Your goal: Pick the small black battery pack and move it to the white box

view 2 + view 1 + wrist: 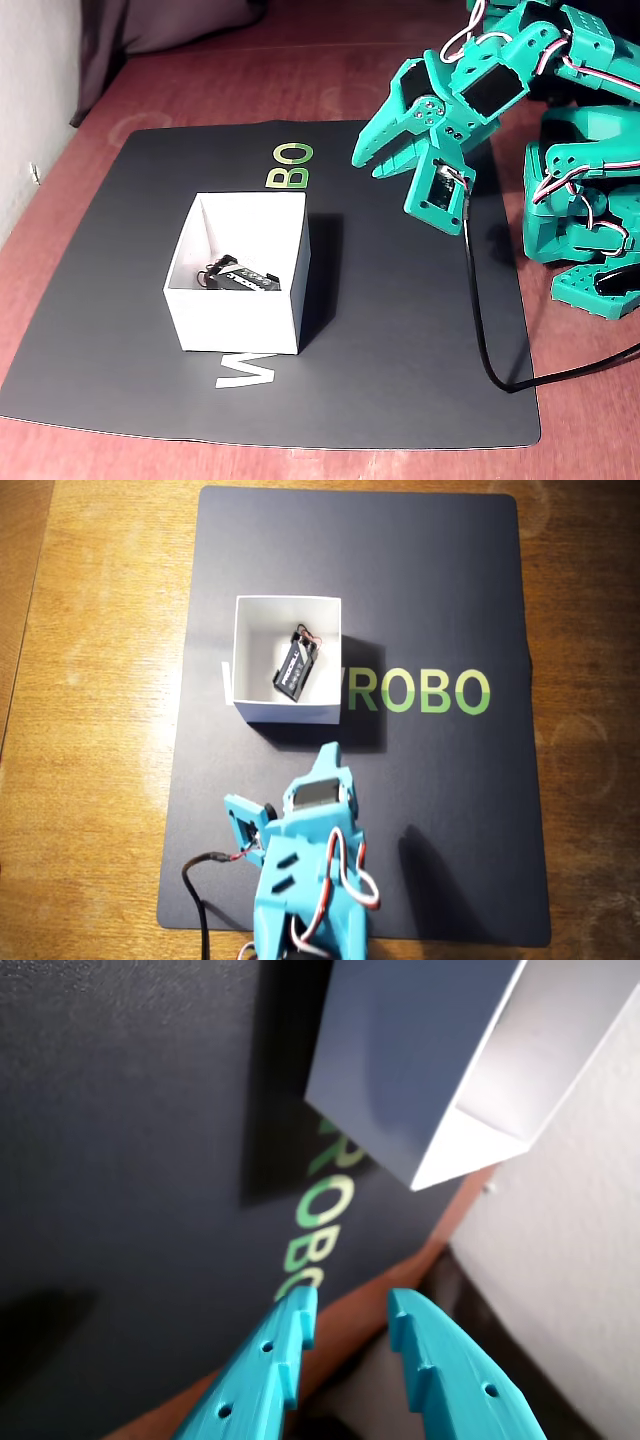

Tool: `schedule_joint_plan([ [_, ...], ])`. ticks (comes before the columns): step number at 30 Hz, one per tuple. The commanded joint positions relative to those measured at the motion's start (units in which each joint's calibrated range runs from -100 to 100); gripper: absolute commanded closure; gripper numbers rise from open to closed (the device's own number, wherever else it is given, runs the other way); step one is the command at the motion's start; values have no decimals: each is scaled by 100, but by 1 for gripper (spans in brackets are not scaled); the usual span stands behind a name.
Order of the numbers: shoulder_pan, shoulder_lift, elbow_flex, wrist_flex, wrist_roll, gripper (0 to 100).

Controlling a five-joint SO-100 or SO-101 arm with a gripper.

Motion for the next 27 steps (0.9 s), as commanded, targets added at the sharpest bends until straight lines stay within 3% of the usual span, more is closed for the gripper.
schedule_joint_plan([
  [1, 35, -458, 51, 25, -638, 92],
  [8, -47, -774, 577, 209, -1160, 92],
  [17, -47, -1519, 632, 1532, -1160, 92],
  [27, -59, -2115, 1122, 1585, -1138, 93],
])
